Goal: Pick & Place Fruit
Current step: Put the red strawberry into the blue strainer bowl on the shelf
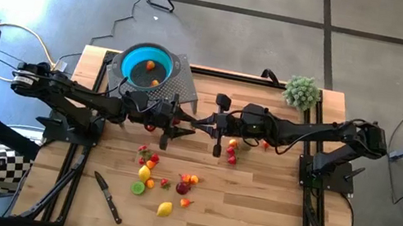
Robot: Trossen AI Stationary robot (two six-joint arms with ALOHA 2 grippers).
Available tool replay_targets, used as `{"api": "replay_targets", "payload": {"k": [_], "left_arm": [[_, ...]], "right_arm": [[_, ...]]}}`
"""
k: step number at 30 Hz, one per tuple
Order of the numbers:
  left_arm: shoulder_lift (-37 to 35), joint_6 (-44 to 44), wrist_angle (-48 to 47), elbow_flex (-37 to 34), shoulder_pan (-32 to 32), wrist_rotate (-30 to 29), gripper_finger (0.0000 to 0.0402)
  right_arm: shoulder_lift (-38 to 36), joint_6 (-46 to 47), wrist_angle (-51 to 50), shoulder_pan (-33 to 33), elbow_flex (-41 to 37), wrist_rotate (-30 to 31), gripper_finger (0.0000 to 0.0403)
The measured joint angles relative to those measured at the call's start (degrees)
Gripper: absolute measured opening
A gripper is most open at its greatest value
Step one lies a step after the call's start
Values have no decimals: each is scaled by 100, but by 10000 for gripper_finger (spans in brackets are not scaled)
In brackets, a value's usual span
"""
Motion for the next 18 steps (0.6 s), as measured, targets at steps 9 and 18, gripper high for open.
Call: {"api": "replay_targets", "payload": {"k": [9,18], "left_arm": [[-2,49,30,2,0,441,175],[-2,36,32,2,2,732,175]], "right_arm": [[0,0,2,0,0,-27,3],[0,0,46,0,0,-330,3]]}}
